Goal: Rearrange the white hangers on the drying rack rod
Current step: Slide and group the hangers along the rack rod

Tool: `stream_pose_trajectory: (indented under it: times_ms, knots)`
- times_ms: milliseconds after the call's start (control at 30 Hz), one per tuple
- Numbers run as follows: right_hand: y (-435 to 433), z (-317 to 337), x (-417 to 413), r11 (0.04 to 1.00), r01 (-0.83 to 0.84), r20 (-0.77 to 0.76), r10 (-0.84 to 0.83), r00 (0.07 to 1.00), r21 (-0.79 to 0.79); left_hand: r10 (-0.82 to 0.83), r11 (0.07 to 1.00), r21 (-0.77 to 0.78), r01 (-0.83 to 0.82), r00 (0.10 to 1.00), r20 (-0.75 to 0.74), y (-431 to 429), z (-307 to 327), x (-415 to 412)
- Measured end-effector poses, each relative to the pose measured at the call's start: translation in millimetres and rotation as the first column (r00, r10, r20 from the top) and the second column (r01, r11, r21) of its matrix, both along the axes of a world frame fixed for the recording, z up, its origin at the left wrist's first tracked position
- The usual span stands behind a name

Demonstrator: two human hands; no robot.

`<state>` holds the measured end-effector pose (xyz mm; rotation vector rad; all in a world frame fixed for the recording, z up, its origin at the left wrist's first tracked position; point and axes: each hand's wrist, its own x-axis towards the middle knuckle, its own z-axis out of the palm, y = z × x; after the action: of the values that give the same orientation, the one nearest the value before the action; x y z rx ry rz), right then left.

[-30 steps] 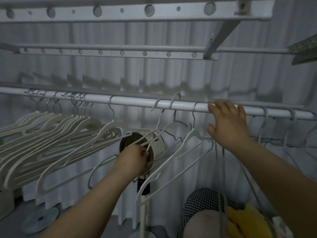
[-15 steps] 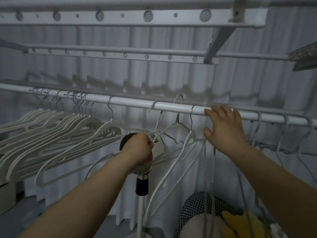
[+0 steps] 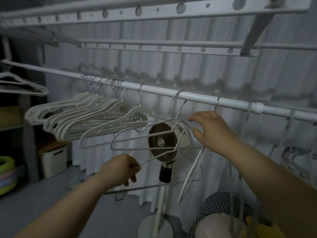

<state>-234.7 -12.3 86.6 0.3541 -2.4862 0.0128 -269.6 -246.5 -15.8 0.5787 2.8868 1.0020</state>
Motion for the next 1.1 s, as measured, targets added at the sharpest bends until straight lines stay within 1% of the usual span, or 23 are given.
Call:
stream_pose_trajectory:
  times_ms: [100,167,267,300,367,433,467,500,600,700,767,833,933,1000,1067,1100]
  knots:
    - [-22,-10,-10,0.998,-0.056,0.145,0.053,0.988,0.018,0.083,0.996,-0.013,-0.083,0.997,0.005,-31,-12,22]
    - [-39,-17,-16,0.994,-0.102,0.253,0.091,0.963,0.028,0.146,0.989,-0.015,-0.146,0.989,0.012,-51,-21,39]
    - [-67,-30,-20,0.981,-0.193,0.372,0.189,0.909,-0.027,0.215,0.977,-0.010,-0.215,0.977,0.004,-83,-31,64]
    - [-75,-34,-19,0.973,-0.221,0.400,0.232,0.887,-0.074,0.224,0.975,-0.004,-0.224,0.975,0.012,-92,-33,73]
    - [-92,-40,-16,0.937,-0.256,0.478,0.342,0.809,-0.238,0.228,0.973,0.020,-0.229,0.972,0.052,-111,-37,89]
    - [-108,-41,-10,0.852,-0.257,0.526,0.491,0.695,-0.456,0.230,0.970,0.059,-0.237,0.968,0.100,-127,-39,104]
    - [-114,-40,-7,0.800,-0.248,0.516,0.554,0.653,-0.546,0.230,0.967,0.080,-0.240,0.966,0.119,-136,-39,112]
    - [-120,-39,-4,0.766,-0.233,0.508,0.588,0.629,-0.599,0.229,0.966,0.094,-0.243,0.964,0.133,-145,-40,120]
    - [-138,-40,8,0.739,-0.235,0.515,0.626,0.585,-0.631,0.245,0.959,0.107,-0.262,0.958,0.147,-173,-39,138]
    - [-162,-41,25,0.681,-0.193,0.520,0.684,0.512,-0.706,0.330,0.920,0.171,-0.352,0.933,0.145,-205,-44,154]
    - [-178,-44,37,0.633,-0.133,0.504,0.710,0.491,-0.762,0.433,0.865,0.216,-0.452,0.892,0.131,-224,-51,166]
    - [-193,-47,50,0.571,-0.074,0.474,0.741,0.476,-0.818,0.541,0.810,0.223,-0.543,0.838,0.072,-241,-60,176]
    - [-211,-53,73,0.470,0.040,0.425,0.755,0.499,-0.882,0.615,0.770,0.236,-0.593,0.788,-0.030,-252,-66,188]
    - [-219,-58,87,0.397,0.108,0.391,0.757,0.524,-0.911,0.590,0.792,0.238,-0.562,0.805,-0.065,-247,-67,194]
    - [-228,-62,104,0.322,0.157,0.354,0.764,0.540,-0.934,0.497,0.849,0.237,-0.472,0.866,-0.053,-237,-66,202]
    - [-231,-63,112,0.291,0.175,0.339,0.767,0.545,-0.941,0.417,0.883,0.246,-0.401,0.909,-0.018,-230,-63,208]
